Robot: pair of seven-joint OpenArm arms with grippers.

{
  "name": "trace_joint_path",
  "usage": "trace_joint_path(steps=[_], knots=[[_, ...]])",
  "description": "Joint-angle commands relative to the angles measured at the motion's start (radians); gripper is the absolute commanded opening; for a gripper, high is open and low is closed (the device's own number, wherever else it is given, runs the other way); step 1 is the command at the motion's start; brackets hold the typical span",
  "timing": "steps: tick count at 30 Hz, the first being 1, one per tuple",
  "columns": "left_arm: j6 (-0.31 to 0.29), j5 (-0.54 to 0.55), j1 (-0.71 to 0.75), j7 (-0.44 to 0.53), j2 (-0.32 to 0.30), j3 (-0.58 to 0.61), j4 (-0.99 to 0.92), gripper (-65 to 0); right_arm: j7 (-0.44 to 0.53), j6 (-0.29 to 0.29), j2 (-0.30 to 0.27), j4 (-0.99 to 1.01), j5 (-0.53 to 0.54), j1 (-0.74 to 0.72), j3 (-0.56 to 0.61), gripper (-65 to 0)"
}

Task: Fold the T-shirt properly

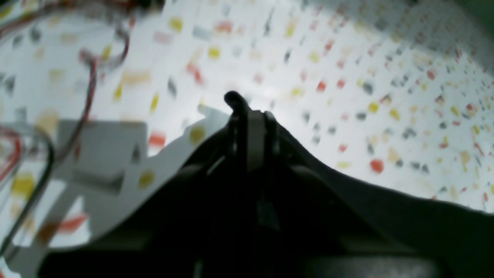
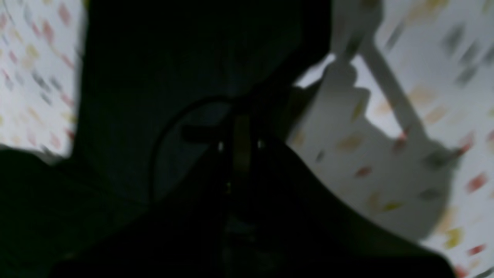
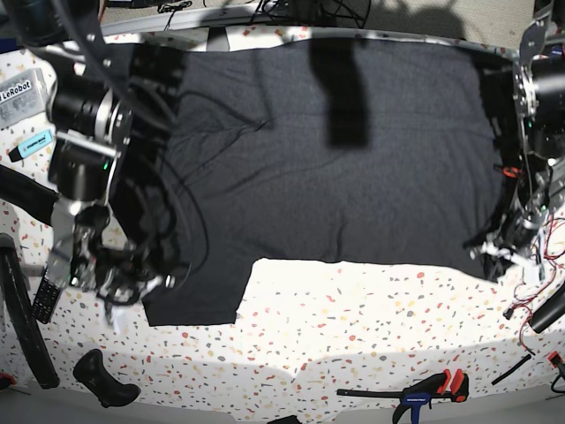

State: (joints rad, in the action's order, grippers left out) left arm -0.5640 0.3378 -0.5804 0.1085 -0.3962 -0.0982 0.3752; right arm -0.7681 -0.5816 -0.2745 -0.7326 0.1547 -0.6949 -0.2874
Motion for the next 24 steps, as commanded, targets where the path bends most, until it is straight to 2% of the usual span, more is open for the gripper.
trace_joint_path(steps=[1,6,10,13,21,22,24], knots=[[-0.009,0.01,-0.04,0.009,-0.017,-0.002,0.013,-65.0,0.008,-0.012,-0.018,-0.016,0.006,-0.047,0.0,-65.0],[-0.009,0.011,-0.072,-0.018,-0.018,-0.002,0.013,-65.0,-0.031,-0.014,-0.037,-0.016,0.044,-0.091,0.0,-65.0],[-0.009,0.011,-0.073,-0.018,-0.018,-0.002,0.013,-65.0,-0.048,-0.051,-0.045,-0.016,0.066,-0.091,0.0,-65.0],[-0.009,0.011,-0.074,-0.018,-0.018,-0.002,0.013,-65.0,-0.044,-0.05,-0.051,-0.016,0.066,-0.103,0.009,-65.0],[-0.009,0.011,-0.085,-0.044,-0.021,-0.002,0.013,-65.0,-0.054,-0.046,-0.074,-0.016,0.058,-0.145,0.166,-65.0],[-0.018,0.012,-0.088,-0.049,-0.023,-0.002,0.014,-65.0,-0.058,-0.046,-0.074,-0.016,0.06,-0.146,0.182,-65.0],[-0.075,0.012,-0.087,-0.049,-0.032,-0.002,0.019,-65.0,-0.069,-0.047,-0.072,-0.016,0.066,-0.146,0.203,-65.0]])
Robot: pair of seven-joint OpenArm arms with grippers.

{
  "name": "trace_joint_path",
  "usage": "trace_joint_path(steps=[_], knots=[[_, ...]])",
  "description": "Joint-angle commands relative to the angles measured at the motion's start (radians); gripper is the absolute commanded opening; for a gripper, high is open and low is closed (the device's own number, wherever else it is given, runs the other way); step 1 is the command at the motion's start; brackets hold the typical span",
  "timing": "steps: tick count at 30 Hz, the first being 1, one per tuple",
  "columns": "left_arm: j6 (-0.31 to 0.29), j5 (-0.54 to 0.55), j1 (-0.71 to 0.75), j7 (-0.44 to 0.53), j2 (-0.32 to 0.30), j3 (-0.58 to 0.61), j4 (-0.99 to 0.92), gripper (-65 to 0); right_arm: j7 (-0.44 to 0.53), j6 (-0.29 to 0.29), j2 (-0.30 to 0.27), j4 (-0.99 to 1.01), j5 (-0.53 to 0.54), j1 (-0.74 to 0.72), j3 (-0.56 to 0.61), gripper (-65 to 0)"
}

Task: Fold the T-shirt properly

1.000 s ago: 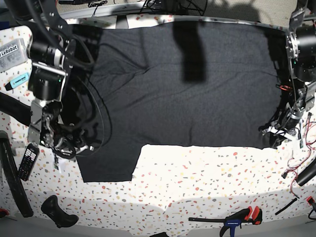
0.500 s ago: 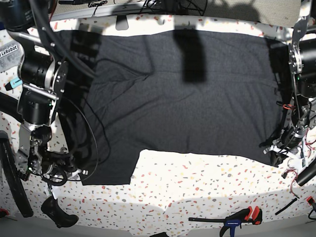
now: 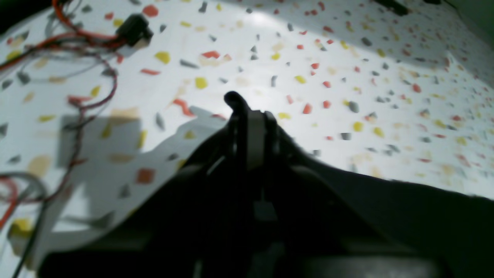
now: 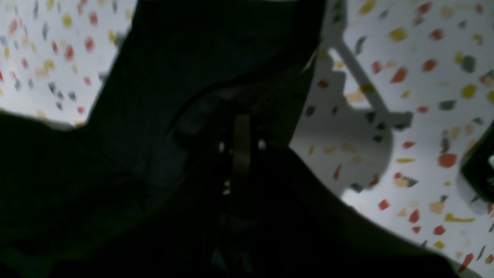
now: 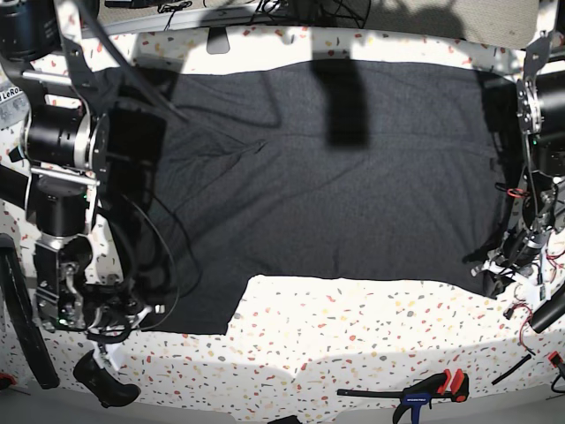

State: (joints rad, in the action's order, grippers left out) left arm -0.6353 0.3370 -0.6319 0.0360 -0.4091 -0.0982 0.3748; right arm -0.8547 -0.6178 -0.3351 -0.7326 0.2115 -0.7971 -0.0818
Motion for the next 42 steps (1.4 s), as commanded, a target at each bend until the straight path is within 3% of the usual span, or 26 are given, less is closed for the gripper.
trace_joint_path(steps=[1,6,12,18,24,28,31,37,42], knots=[[-0.043,0.013,-0.035,0.024,-0.026,-0.002,0.019,-65.0,0.01,-0.012,-0.011,-0.016,0.01,-0.044,0.003,-65.0],[-0.063,0.04,-0.03,0.016,-0.067,-0.002,0.019,-65.0,-0.039,-0.08,-0.014,-0.016,0.07,-0.036,0.003,-65.0],[-0.063,0.181,-0.03,-0.124,-0.098,-0.002,0.019,-65.0,-0.051,-0.08,-0.023,-0.03,0.138,0.005,0.003,-65.0],[-0.063,0.245,-0.02,-0.225,-0.113,-0.002,0.051,-65.0,-0.055,-0.08,-0.062,-0.121,0.167,0.088,0.003,-65.0],[-0.063,0.245,0.122,-0.359,-0.128,-0.002,0.383,-65.0,-0.098,-0.08,-0.084,-0.272,0.179,0.179,0.003,-65.0],[-0.063,0.244,0.235,-0.38,-0.132,-0.003,0.631,-65.0,-0.128,-0.08,-0.084,-0.391,0.216,0.238,0.002,-65.0],[0.008,0.242,0.286,-0.438,-0.145,-0.006,0.761,-65.0,-0.172,-0.08,-0.084,-0.485,0.215,0.274,0.002,-65.0],[0.008,0.24,0.344,-0.496,-0.195,-0.006,0.871,-65.0,-0.217,-0.08,-0.084,-0.625,0.217,0.331,-0.062,-65.0],[0.026,0.241,0.363,-0.535,-0.229,-0.006,0.872,-65.0,-0.25,-0.08,-0.108,-0.68,0.299,0.386,-0.138,-65.0]])
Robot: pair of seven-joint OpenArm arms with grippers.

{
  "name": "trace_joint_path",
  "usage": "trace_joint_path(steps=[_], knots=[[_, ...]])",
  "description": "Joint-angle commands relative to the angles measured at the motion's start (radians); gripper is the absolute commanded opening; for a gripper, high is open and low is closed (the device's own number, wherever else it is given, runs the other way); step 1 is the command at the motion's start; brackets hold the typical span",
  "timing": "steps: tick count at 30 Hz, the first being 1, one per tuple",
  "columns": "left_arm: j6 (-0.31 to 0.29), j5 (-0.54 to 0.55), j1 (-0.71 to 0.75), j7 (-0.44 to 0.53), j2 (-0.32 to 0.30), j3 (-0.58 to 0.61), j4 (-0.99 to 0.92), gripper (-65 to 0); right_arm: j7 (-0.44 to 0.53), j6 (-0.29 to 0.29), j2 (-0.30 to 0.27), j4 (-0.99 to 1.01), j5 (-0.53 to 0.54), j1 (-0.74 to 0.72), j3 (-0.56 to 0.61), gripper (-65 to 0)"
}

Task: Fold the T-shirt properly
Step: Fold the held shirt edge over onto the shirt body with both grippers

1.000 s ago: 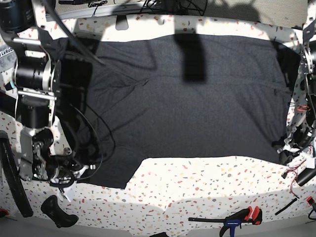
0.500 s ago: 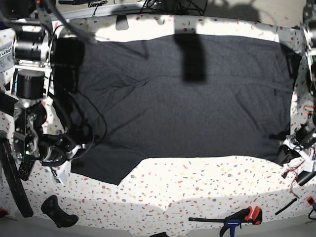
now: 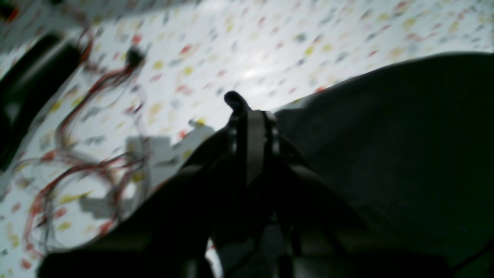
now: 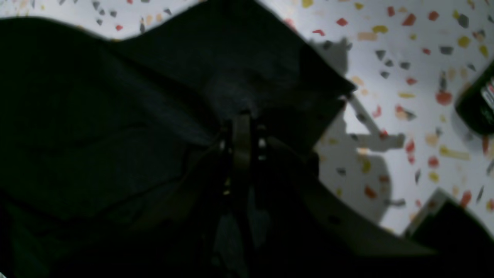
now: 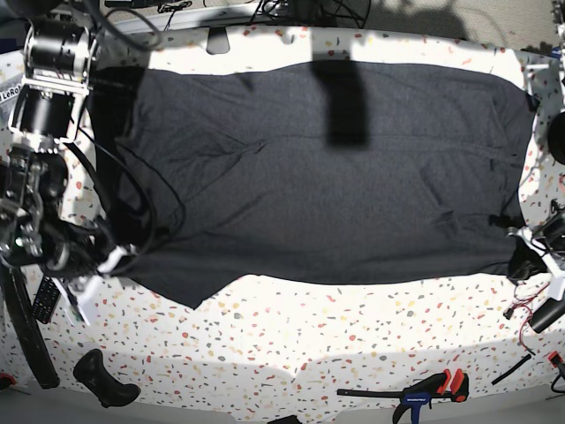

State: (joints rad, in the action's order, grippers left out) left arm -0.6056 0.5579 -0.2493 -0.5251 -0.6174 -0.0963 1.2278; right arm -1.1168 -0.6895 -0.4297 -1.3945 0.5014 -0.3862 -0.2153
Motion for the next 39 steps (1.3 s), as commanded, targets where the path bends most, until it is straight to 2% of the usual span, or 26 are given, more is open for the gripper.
trace_joint_path(steps=[1,8,17,22,28,31,35,39], knots=[[-0.004,0.02,-0.016,0.024,-0.024,-0.008,0.019,-65.0,0.012,-0.009,-0.018,-0.024,0.01,-0.013,-0.015,-65.0],[-0.004,0.019,-0.013,0.015,-0.035,-0.008,0.019,-65.0,0.012,-0.009,-0.034,-0.042,0.032,0.056,-0.07,-65.0],[-0.003,0.027,-0.013,-0.074,-0.068,-0.008,0.019,-65.0,0.008,-0.009,-0.036,-0.05,0.034,0.074,-0.113,-65.0],[-0.004,0.123,-0.013,-0.171,-0.095,-0.008,0.019,-65.0,0.001,-0.009,-0.036,-0.117,0.079,0.093,-0.113,-65.0],[-0.01,0.19,-0.01,-0.261,-0.101,-0.008,0.019,-65.0,0.002,-0.009,-0.036,-0.24,0.078,0.19,-0.113,-65.0],[-0.023,0.213,0.013,-0.298,-0.105,-0.008,0.026,-65.0,0.002,-0.009,-0.036,-0.251,0.054,0.225,-0.113,-65.0],[-0.023,0.21,0.059,-0.298,-0.139,-0.008,0.054,-65.0,0.002,-0.009,-0.04,-0.251,0.005,0.246,-0.116,-65.0],[-0.022,0.21,0.095,-0.323,-0.179,-0.01,0.087,-65.0,0.002,-0.009,-0.077,-0.251,-0.01,0.246,-0.121,-65.0]])
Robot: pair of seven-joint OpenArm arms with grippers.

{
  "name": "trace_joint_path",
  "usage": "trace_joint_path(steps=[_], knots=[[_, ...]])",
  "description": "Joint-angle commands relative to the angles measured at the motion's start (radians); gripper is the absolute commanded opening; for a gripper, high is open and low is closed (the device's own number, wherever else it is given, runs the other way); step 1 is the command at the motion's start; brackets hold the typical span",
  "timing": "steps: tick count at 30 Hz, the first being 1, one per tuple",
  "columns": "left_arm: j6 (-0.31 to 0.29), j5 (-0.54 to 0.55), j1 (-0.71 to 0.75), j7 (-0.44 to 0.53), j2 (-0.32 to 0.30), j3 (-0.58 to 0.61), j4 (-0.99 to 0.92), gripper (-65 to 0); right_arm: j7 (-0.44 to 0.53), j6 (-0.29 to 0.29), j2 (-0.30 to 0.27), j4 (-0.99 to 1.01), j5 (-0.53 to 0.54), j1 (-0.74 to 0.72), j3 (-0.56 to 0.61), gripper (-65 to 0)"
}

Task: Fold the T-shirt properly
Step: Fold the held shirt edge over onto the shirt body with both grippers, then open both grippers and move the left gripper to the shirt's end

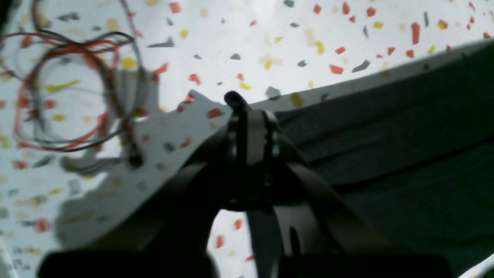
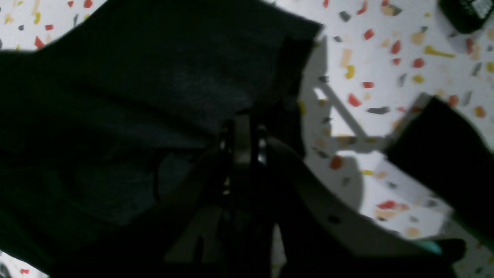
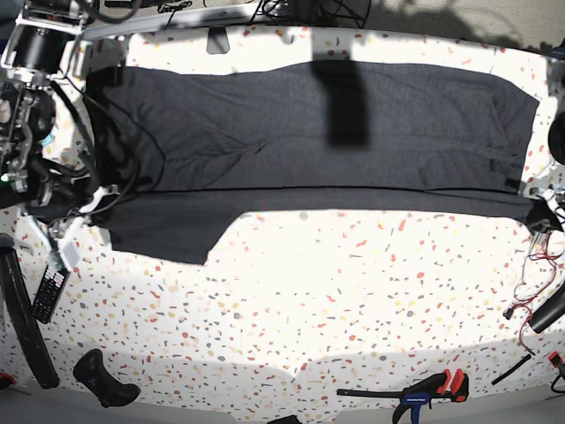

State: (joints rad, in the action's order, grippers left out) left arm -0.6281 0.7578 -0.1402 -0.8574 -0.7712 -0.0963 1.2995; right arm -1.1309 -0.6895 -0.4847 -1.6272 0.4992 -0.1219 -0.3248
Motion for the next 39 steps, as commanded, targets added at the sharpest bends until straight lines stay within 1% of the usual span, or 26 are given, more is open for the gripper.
trace_joint_path(steps=[1,3,5,8,15,21,22,24,25,26,28,30,32,34,36,38,39], knots=[[0.0,0.01,-0.008,0.008,-0.032,-0.009,0.024,-65.0,0.015,-0.009,-0.034,-0.018,-0.01,-0.019,-0.012,-65.0],[0.001,0.011,-0.006,-0.029,-0.033,-0.01,0.029,-65.0,0.015,-0.009,-0.058,-0.018,-0.008,-0.019,-0.014,-65.0],[0.0,0.045,-0.006,-0.067,-0.032,-0.009,0.029,-65.0,0.015,-0.009,-0.076,-0.018,-0.005,-0.014,-0.014,-65.0],[0.0,0.086,-0.006,-0.116,-0.032,-0.009,0.029,-65.0,0.015,-0.009,-0.08,-0.018,0.003,0.01,-0.014,-65.0],[0.0,0.082,-0.006,-0.123,-0.032,-0.009,0.029,-65.0,0.015,-0.009,-0.075,-0.018,0.002,0.09,-0.014,-65.0],[0.0,0.082,-0.006,-0.123,-0.032,-0.009,0.029,-65.0,0.015,-0.009,-0.075,-0.018,0.002,0.092,-0.014,-65.0],[0.0,0.083,-0.006,-0.124,-0.032,-0.009,0.029,-62.2,0.015,-0.009,-0.075,-0.018,0.002,0.092,-0.014,-60.7],[0.0,0.089,-0.006,-0.148,-0.032,-0.009,0.029,-48.5,0.015,-0.009,-0.075,-0.018,0.001,0.092,-0.014,-50.1],[0.0,0.095,-0.006,-0.175,-0.032,-0.009,0.029,-43.2,0.015,-0.009,-0.075,-0.018,0.001,0.092,-0.014,-45.8],[0.0,0.109,-0.006,-0.207,-0.032,-0.009,0.029,-40.2,0.015,-0.009,-0.075,-0.018,0.001,0.092,-0.014,-42.5],[0.004,0.129,-0.006,-0.297,-0.032,-0.009,0.029,-39.5,0.015,-0.009,-0.075,-0.018,0.002,0.092,-0.014,-39.0],[0.042,0.138,-0.006,-0.376,-0.032,-0.009,0.029,-39.5,0.015,-0.009,-0.075,-0.018,0.002,0.092,-0.014,-38.9],[0.053,0.137,-0.006,-0.407,-0.033,-0.009,0.029,-39.5,0.016,-0.009,-0.075,-0.018,0.002,0.092,-0.014,-38.9],[0.053,0.138,-0.006,-0.375,-0.032,-0.009,0.029,-39.5,0.019,-0.009,-0.075,-0.018,0.003,0.083,-0.014,-38.9],[0.054,0.138,-0.006,-0.277,-0.032,-0.009,0.029,-39.5,0.032,-0.009,-0.075,-0.018,0.029,0.062,-0.014,-38.9],[0.087,0.153,-0.007,-0.18,-0.027,-0.009,0.029,-39.5,0.031,-0.009,-0.075,-0.018,0.087,0.027,-0.015,-38.9],[0.092,0.163,-0.008,-0.149,-0.016,-0.009,0.029,-39.5,0.032,-0.009,-0.075,-0.018,0.114,0.006,-0.015,-38.9]])
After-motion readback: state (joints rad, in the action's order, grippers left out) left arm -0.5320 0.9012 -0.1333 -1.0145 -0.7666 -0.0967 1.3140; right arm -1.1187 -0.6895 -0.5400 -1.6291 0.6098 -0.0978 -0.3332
